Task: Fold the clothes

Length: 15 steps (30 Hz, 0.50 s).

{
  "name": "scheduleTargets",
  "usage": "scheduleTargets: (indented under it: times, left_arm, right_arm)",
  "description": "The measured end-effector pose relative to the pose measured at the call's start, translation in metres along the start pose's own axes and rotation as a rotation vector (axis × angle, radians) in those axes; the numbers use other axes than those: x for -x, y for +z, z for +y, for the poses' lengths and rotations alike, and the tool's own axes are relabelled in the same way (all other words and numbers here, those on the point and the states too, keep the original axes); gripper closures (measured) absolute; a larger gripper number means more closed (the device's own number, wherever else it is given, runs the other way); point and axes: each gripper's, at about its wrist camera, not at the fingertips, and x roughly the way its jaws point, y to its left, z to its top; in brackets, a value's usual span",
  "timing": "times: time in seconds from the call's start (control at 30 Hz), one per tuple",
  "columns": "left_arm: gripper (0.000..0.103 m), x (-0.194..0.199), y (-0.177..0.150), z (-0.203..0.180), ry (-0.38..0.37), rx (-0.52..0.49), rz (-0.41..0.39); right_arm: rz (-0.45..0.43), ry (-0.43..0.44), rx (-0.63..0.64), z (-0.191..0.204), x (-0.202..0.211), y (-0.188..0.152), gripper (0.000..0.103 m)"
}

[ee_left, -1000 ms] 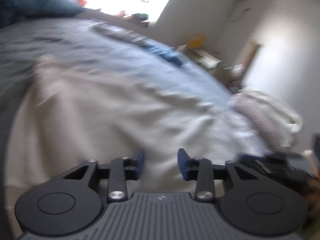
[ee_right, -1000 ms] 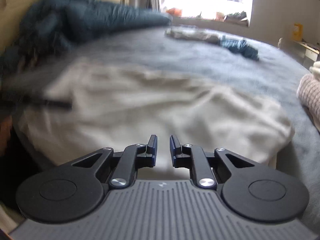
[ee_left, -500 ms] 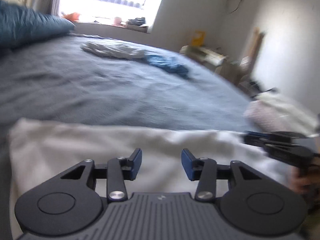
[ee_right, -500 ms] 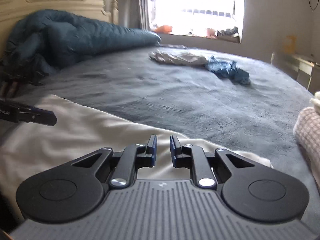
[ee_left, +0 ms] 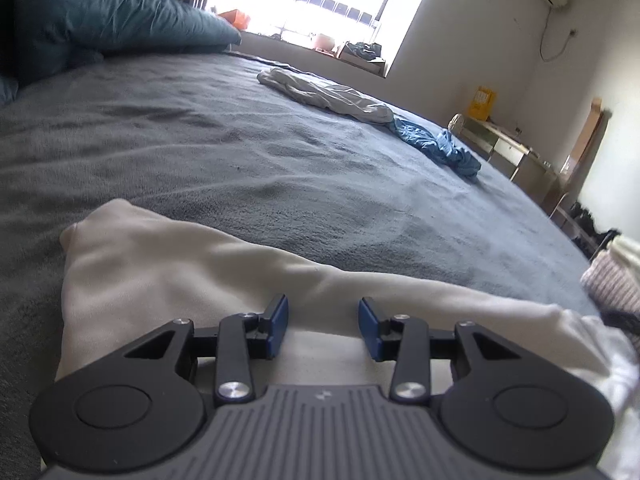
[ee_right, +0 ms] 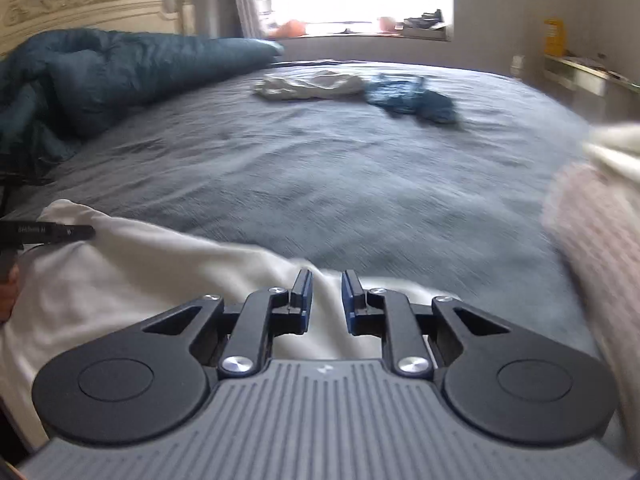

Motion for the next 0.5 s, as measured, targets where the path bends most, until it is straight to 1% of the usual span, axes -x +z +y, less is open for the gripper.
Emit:
scheduleTargets:
  times: [0.1, 0.17, 0.2, 0.27, 0.33, 0.43, 0.47, 0.5]
  left_arm:
    - [0.062, -0.006, 0.001, 0.002, -0.007, 0.008, -0.01]
    - [0.062, -0.006, 0.001, 0.006, -0.023, 0.029, -0.014]
    - [0.062, -0.007, 0.001, 0.007, -0.03, 0.038, -0.014]
    - [0.062, -0.009, 0.001, 0.009, -0.035, 0.047, -0.015]
    - [0.062, -0.01, 0.002, 0.01, -0.034, 0.045, -0.016]
    - [0.062, -0.01, 0.001, 0.009, -0.031, 0.043, -0.016]
    - [0.062, -0.01, 0.001, 0.01, -0.033, 0.045, -0.014]
    - [0.062, -0.008, 0.004, 0.01, -0.023, 0.044, -0.011]
  right_arm:
    - [0.064, -0.087, -0.03, -0.032, -0.033, -0.008, 0.091]
    - [0.06, -0.15, -0.118, -0.062, -0.028, -0.013, 0.09]
    - [0.053, -0.174, -0.153, -0.072, -0.021, -0.014, 0.085]
    - [0.04, -0.212, -0.204, -0.086, -0.006, -0.015, 0.084]
    - [0.001, -0.19, -0.201, -0.081, 0.011, -0.01, 0.084]
    - [-0.031, -0.055, -0.164, -0.055, 0.023, -0.005, 0.085]
    - [-0.02, -0.025, -0.152, -0.048, 0.021, -0.005, 0.085]
    - [0.012, -0.039, -0.136, -0.046, 0.014, -0.009, 0.085]
